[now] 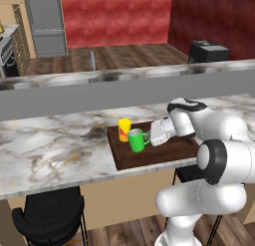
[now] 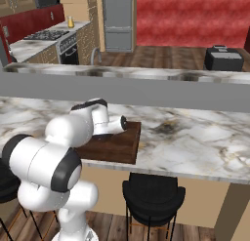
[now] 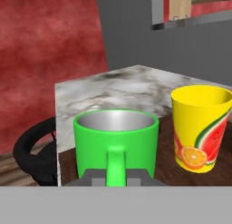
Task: There is a tray on the dining counter. Grab the cup, mug, and pitcher and place them on the tray. The pitcher may be placed next to the tray if it cannot fit the tray.
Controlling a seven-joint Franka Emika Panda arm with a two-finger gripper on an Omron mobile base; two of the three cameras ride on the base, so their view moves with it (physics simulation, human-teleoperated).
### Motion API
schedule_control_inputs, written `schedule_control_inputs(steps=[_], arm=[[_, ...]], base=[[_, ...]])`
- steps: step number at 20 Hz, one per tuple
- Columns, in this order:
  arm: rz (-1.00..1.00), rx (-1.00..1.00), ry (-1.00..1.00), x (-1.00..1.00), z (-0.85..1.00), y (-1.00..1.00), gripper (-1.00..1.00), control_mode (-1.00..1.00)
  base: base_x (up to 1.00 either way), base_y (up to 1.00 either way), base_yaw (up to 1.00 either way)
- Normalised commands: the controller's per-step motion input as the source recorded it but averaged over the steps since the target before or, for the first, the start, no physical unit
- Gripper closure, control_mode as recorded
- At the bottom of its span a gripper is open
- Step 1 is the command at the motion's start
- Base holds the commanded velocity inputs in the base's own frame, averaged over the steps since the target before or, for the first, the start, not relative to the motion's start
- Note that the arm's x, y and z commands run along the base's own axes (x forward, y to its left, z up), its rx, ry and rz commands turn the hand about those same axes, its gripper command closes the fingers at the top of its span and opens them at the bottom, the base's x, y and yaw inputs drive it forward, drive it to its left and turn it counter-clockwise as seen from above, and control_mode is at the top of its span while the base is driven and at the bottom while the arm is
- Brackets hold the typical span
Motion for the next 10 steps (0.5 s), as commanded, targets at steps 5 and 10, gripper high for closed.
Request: schedule_control_inputs(steps=[5,10], arm=[[0.00,0.00,0.00,0.08,-0.03,0.06,1.00,-1.00],[0.00,0.00,0.00,0.18,-0.05,0.07,1.00,-1.00]], base=[[0.00,0.00,0.00],[0.00,0.00,0.00]])
